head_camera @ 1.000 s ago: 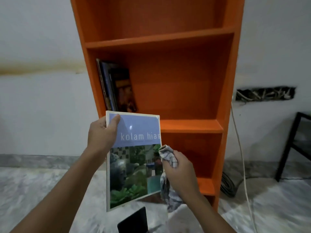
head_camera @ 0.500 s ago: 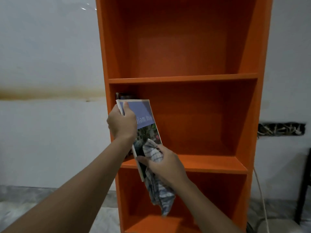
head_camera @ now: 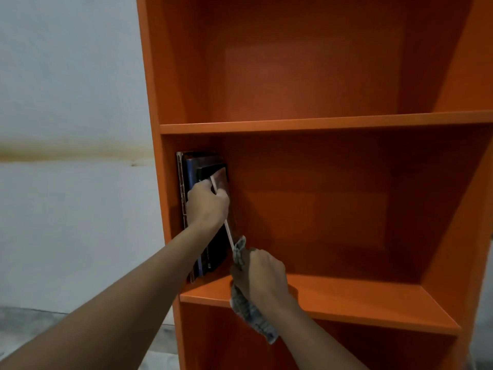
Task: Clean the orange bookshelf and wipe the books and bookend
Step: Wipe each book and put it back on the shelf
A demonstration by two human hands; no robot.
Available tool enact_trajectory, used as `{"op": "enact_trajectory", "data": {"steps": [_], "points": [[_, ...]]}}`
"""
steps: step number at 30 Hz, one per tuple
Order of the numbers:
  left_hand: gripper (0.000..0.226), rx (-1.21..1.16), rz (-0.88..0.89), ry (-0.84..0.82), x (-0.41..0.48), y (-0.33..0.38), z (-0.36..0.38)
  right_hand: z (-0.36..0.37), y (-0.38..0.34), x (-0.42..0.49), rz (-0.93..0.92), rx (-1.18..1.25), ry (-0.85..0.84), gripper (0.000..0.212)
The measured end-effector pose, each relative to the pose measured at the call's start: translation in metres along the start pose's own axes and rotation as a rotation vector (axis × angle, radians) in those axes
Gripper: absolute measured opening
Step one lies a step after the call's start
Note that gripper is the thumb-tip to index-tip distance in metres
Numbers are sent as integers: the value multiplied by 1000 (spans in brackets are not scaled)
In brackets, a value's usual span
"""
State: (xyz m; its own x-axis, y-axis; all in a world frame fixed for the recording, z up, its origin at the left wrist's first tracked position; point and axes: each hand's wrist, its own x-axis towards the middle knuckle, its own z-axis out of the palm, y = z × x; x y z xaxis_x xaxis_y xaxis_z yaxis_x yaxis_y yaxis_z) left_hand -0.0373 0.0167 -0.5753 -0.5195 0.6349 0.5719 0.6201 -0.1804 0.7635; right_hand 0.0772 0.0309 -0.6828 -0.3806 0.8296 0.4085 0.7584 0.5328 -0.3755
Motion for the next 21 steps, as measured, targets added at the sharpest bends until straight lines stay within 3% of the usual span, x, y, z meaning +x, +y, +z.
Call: {"op": "enact_trajectory", "data": {"steps": [2,5,8,14,18,21], "points": [[10,73,3,-100,10,-3,-4,12,1,9,-2,44,-9,30],[18,112,-50,-173,20,-7,-10,24,-5,24,-42,86,7,25],[19,238,4,-151,24,-12,-13,33,-11,40,-37,113,-55,29],[18,856,220,-40,17,-16,-9,38,-1,67,-24,218,-263,58],[55,1093,349,0,15,-20,-5,41,15,73,-6,336,-300,104],[72,1142,411,17,16,-27,-4,44,13,75,-20,379,-322,106]]}}
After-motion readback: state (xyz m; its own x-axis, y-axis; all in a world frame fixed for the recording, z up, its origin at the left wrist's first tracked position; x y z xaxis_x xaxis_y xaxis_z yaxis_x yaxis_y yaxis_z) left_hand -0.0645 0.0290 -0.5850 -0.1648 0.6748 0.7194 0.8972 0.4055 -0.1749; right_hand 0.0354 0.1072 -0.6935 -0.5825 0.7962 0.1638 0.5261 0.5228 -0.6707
